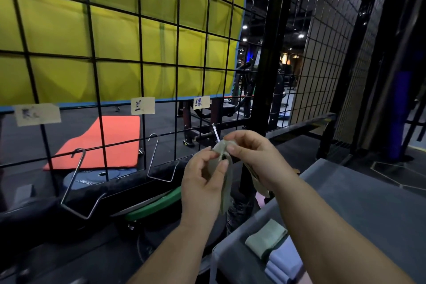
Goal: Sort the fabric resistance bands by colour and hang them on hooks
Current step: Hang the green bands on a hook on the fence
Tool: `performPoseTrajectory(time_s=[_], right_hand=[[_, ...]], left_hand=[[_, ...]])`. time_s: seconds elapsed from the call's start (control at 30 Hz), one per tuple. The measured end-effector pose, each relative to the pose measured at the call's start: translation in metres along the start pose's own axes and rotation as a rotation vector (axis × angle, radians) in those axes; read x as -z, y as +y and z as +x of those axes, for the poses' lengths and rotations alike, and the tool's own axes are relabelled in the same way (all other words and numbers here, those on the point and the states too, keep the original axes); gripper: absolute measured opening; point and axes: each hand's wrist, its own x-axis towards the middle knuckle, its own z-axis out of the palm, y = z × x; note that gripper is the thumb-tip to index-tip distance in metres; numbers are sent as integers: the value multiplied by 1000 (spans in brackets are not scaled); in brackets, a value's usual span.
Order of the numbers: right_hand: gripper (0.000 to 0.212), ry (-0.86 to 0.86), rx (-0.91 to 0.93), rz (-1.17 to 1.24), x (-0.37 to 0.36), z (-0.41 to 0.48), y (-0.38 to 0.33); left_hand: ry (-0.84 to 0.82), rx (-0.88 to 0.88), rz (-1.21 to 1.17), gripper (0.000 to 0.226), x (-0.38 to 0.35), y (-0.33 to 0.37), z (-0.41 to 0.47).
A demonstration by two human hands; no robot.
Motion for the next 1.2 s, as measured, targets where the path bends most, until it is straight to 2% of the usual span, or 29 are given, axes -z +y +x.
performPoseTrajectory(time_s=[0.07,0.13,0.3,0.4,0.6,0.83,1.0,1.2], right_hand=[[15,-15,1,-60,-1,8,-2],[15,-26,-14,-94,-2,16,-1],[18,-30,-49,-75,-9,29,0],[18,9,-69,-71,-10,36,5],[26,27,-122,-44,-7,41,13],[19,59,-174,-115,2,37,22],[15,62,-163,-124,3,39,30],[13,79,-133,-83,5,40,36]], left_hand=[[46,-39,68,20,-3,-1,4],[81,-72,116,13,-6,-2,8],[122,-79,194,16,-13,-2,14],[112,-67,224,15,-17,0,17],[52,-36,270,32,-20,4,14],[6,25,266,45,-19,5,26],[-52,53,291,42,-21,3,35],[-45,81,224,46,-19,4,38]])
